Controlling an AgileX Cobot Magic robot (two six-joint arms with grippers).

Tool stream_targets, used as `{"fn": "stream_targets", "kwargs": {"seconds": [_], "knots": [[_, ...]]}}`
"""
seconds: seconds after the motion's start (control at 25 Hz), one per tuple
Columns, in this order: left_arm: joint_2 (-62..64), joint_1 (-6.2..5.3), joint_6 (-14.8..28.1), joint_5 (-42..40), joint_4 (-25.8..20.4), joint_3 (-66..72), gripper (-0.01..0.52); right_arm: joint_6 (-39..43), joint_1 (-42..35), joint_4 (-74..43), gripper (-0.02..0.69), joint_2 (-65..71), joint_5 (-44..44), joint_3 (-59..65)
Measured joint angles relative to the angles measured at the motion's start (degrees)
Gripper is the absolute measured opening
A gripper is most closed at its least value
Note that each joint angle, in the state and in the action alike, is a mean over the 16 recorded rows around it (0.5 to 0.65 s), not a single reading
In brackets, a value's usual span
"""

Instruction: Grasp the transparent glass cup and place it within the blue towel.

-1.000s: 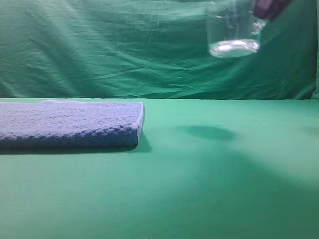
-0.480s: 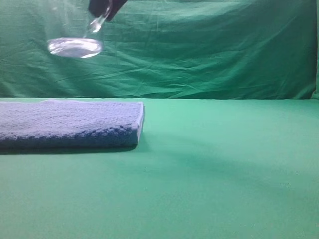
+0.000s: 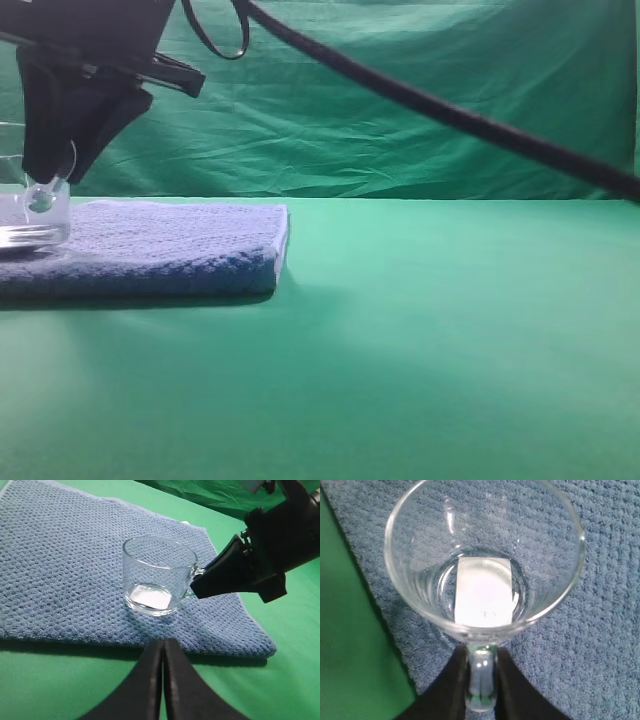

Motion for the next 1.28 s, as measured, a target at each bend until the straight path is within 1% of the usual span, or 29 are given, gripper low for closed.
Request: {"fn": "stream_targets", "kwargs": {"seconds": [0.08, 0.4, 0.48, 0.56, 0.68, 0.96, 1.08, 1.2, 1.28], "knots": [[0.0, 0.00, 0.0, 0.0, 0.0, 0.0, 0.000, -0.1, 0.2, -0.5, 0.182, 0.7, 0.2, -0.3], [0.0, 0.00, 0.0, 0.0, 0.0, 0.0, 0.000, 0.2, 0.2, -2.7, 0.398, 0.6, 2.7, -1.0], [0.0, 0.00, 0.0, 0.0, 0.0, 0.0, 0.000, 0.7, 0.2, -3.4, 0.433, -0.2, 4.2, -1.7], [0.0, 0.00, 0.0, 0.0, 0.0, 0.0, 0.000, 1.4, 0.2, -4.3, 0.441, -1.4, 6.1, -2.5], [0.0, 0.00, 0.0, 0.0, 0.0, 0.0, 0.000, 2.7, 0.2, -5.8, 0.393, -3.6, 9.5, -3.9], [0.0, 0.00, 0.0, 0.0, 0.0, 0.0, 0.000, 7.5, -0.4, -9.3, 0.156, -10.4, 16.5, -7.0], [0.0, 0.00, 0.0, 0.0, 0.0, 0.0, 0.000, 9.7, -1.3, -10.4, 0.070, -13.5, 18.5, -7.1], [0.0, 0.00, 0.0, 0.0, 0.0, 0.0, 0.000, 11.4, -2.7, -11.0, 0.016, -16.8, 19.5, -5.7], [0.0, 0.00, 0.0, 0.0, 0.0, 0.0, 0.000, 12.4, -3.9, -11.2, 0.003, -19.2, 19.7, -4.0]]}}
